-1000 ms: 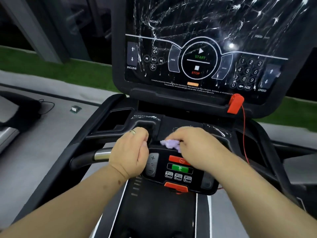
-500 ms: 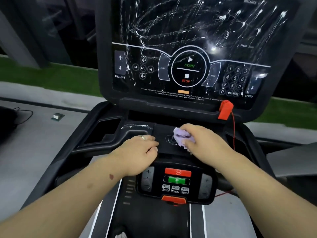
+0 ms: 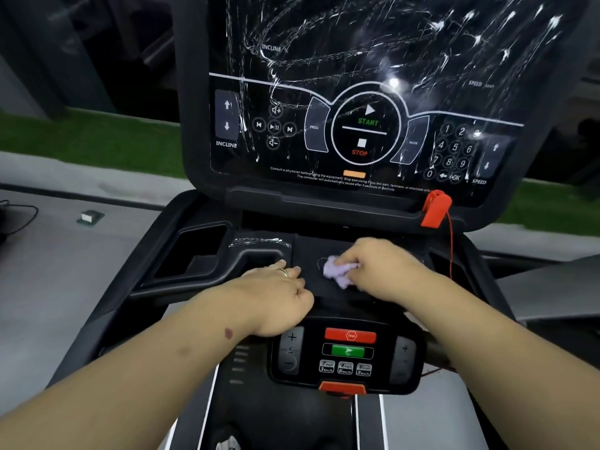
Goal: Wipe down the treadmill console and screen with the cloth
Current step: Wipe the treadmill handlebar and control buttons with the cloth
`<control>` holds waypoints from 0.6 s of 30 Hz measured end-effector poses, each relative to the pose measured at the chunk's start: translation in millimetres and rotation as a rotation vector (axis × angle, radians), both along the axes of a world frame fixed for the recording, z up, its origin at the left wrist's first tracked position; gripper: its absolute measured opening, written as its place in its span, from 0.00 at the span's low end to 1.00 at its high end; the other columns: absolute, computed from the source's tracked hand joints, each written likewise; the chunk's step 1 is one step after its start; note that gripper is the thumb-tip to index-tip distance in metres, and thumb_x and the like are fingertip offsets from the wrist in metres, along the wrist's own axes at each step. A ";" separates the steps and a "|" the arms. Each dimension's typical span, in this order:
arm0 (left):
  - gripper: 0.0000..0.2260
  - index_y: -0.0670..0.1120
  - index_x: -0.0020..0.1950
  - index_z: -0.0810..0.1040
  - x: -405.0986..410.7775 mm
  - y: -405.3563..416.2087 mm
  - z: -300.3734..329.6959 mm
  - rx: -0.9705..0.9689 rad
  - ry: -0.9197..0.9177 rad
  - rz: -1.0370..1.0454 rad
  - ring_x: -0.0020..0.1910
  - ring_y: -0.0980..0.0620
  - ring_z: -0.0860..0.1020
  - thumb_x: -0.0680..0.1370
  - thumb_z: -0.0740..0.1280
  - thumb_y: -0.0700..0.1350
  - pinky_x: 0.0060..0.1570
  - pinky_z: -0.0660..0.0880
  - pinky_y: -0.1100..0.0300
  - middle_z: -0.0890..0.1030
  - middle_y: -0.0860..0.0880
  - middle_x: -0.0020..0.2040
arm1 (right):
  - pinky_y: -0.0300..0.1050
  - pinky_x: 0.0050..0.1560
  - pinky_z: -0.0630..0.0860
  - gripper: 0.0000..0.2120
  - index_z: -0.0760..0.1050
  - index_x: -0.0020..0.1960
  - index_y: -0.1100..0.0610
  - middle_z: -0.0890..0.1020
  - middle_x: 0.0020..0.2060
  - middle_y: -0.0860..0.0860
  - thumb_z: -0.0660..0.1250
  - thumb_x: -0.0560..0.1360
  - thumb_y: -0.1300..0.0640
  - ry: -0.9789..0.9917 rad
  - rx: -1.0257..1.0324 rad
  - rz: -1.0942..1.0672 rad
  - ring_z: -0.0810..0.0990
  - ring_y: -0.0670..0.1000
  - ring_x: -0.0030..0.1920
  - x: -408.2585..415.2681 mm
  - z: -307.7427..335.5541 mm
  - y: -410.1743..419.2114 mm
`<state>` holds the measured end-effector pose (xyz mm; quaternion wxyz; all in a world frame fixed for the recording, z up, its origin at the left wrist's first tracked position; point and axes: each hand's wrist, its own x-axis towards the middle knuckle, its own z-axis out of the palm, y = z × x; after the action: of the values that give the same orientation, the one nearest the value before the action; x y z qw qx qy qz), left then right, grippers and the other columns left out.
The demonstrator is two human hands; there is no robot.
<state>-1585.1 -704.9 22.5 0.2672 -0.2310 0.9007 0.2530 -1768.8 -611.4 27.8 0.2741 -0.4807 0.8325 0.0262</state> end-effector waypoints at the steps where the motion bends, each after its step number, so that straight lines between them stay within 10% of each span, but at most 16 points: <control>1: 0.26 0.48 0.83 0.55 -0.6 0.5 0.6 0.004 -0.008 0.007 0.82 0.54 0.42 0.85 0.45 0.53 0.80 0.44 0.54 0.47 0.51 0.84 | 0.45 0.49 0.77 0.10 0.85 0.51 0.46 0.82 0.49 0.48 0.67 0.75 0.56 0.032 -0.023 -0.067 0.82 0.55 0.50 -3.4 -3.5 -2.8; 6: 0.26 0.48 0.83 0.55 -2.8 3.6 1.5 0.036 -0.026 0.050 0.82 0.53 0.41 0.85 0.45 0.53 0.80 0.43 0.54 0.46 0.51 0.84 | 0.48 0.54 0.75 0.15 0.80 0.66 0.46 0.76 0.57 0.50 0.64 0.81 0.55 0.107 -0.068 0.101 0.78 0.57 0.57 12.3 -17.4 -3.3; 13: 0.25 0.47 0.83 0.57 -5.5 4.5 -0.9 0.073 -0.021 0.089 0.82 0.51 0.38 0.85 0.47 0.51 0.80 0.44 0.50 0.43 0.50 0.84 | 0.42 0.39 0.69 0.07 0.73 0.36 0.52 0.74 0.40 0.48 0.65 0.74 0.56 0.190 0.105 -0.081 0.73 0.53 0.36 2.0 -11.3 -23.9; 18: 0.25 0.50 0.82 0.60 -1.4 4.5 -4.6 0.123 0.046 0.108 0.81 0.52 0.37 0.85 0.46 0.51 0.80 0.45 0.49 0.44 0.52 0.84 | 0.47 0.50 0.75 0.09 0.83 0.56 0.47 0.77 0.51 0.49 0.69 0.77 0.53 -0.009 0.054 0.195 0.79 0.54 0.50 16.3 -13.3 -20.2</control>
<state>-1586.5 -700.4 17.9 0.2460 -0.2563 0.8756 0.3273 -1752.5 -631.6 14.6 0.2868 -0.5521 0.7795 0.0730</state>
